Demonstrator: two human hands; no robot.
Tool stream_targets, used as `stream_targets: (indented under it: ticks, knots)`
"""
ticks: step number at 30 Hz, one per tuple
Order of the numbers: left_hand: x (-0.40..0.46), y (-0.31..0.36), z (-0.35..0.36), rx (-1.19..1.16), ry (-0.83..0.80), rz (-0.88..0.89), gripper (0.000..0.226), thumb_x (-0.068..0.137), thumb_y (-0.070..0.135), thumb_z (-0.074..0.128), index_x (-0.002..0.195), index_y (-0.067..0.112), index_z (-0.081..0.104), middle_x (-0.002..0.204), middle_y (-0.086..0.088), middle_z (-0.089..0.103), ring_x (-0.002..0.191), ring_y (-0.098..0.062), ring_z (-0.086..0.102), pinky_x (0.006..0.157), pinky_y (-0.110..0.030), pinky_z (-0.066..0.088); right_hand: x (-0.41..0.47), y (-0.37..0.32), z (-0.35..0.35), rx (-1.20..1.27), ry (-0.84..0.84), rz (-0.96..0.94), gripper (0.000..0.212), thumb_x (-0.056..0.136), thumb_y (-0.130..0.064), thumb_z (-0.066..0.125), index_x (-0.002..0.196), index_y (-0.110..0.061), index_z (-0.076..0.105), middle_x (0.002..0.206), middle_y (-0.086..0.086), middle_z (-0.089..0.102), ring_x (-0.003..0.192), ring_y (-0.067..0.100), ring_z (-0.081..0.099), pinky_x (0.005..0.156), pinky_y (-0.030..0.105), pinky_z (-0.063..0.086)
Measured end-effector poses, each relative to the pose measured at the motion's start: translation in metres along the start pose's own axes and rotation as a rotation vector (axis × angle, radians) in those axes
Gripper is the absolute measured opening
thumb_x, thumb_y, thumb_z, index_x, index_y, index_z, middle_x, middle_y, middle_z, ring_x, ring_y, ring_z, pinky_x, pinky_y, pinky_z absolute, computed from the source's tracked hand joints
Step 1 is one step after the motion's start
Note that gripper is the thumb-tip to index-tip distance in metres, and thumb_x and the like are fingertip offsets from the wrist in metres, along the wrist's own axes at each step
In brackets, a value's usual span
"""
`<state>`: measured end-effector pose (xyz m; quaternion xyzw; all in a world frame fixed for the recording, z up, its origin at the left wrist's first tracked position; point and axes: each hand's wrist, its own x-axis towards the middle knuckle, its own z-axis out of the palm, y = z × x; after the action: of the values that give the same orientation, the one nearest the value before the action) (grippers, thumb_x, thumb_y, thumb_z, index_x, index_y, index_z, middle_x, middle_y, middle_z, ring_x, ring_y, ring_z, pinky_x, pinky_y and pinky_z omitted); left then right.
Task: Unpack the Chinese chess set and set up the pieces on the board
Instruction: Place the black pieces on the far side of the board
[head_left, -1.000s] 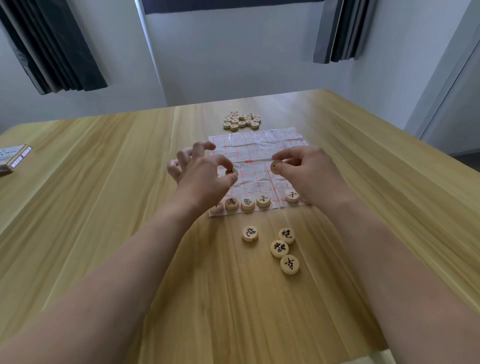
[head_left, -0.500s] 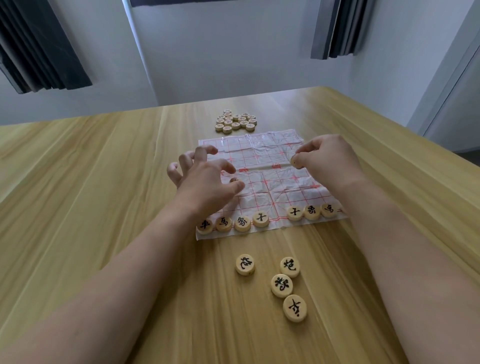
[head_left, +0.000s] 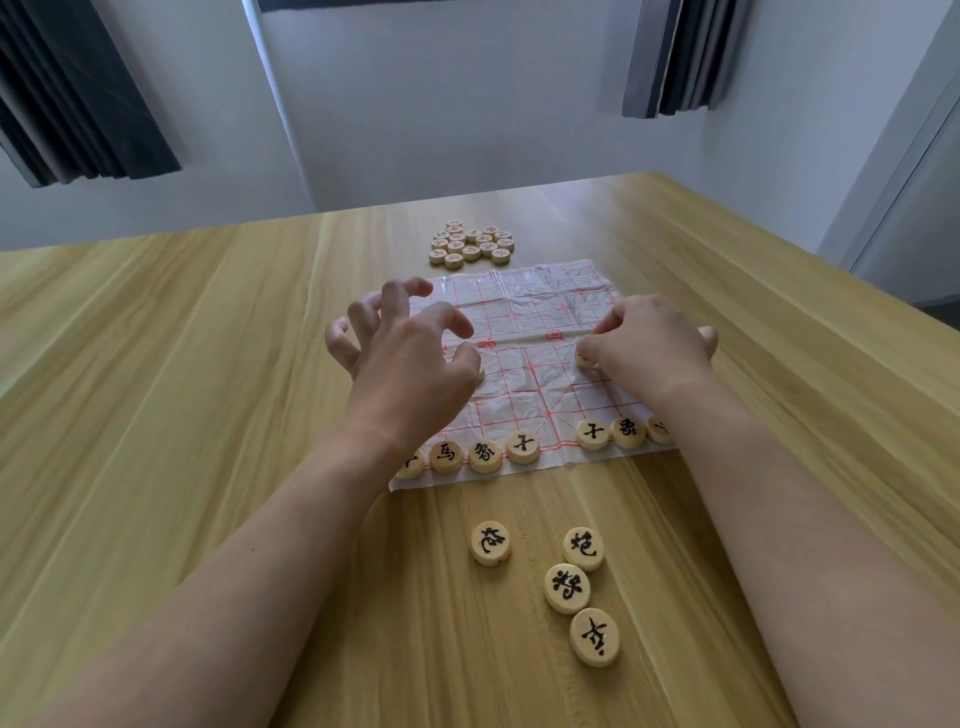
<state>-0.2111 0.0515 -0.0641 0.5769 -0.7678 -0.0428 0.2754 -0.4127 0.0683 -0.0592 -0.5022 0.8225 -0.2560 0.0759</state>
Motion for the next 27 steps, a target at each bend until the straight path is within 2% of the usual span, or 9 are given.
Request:
stream_targets:
  ticks: [3,6,13,20,27]
  knots:
    - [0.0,0.0,-0.001,-0.002,0.0,-0.003,0.023,0.085,0.036,0.059,0.107,0.038,0.065,0.144,0.008,0.032,0.141,-0.022,0.012,0.115,-0.051,0.005,0.003,0.003,0.002,-0.126,0.019,0.015,0.02,0.075,-0.035,0.063,0.093,-0.026,0.065,0.089,-0.006,0.056,0.108,0.026,0.048,0.085,0.039,0.025]
    - [-0.001,0.001,-0.002,-0.008,-0.008,-0.007,0.022,0.085,0.036,0.059,0.107,0.038,0.065,0.144,0.008,0.031,0.141,-0.022,0.012,0.115,-0.051,0.005,0.002,0.005,0.002,-0.208,0.03,0.015,0.024,0.077,-0.038,0.062,0.097,-0.025,0.065,0.095,-0.003,0.056,0.111,0.027,0.045,0.086,0.039,0.025]
    - [-0.011,0.003,-0.008,-0.057,0.022,0.015,0.02,0.088,0.035,0.057,0.105,0.037,0.066,0.143,0.01,0.033,0.14,-0.021,0.013,0.115,-0.051,0.004,-0.011,0.001,-0.017,0.004,0.281,-0.082,0.022,0.089,-0.033,0.048,0.099,-0.023,0.065,0.107,0.003,0.06,0.107,0.028,0.049,0.094,0.04,0.029]
    - [-0.049,0.005,-0.013,-0.098,0.027,0.088,0.016,0.092,0.034,0.057,0.105,0.039,0.065,0.14,0.017,0.034,0.136,-0.011,0.015,0.115,-0.048,0.002,-0.051,-0.004,-0.014,0.105,0.26,-0.271,0.02,0.09,-0.033,0.052,0.102,-0.025,0.065,0.111,-0.003,0.059,0.109,0.021,0.051,0.088,0.034,0.025]
    - [-0.105,-0.002,-0.03,-0.13,-0.026,0.178,0.016,0.092,0.039,0.056,0.105,0.042,0.064,0.137,0.02,0.036,0.135,-0.007,0.015,0.115,-0.051,0.002,-0.113,0.013,-0.015,0.184,0.167,-0.413,0.014,0.089,-0.032,0.058,0.101,-0.029,0.065,0.107,-0.011,0.059,0.098,0.012,0.055,0.089,0.029,0.026]
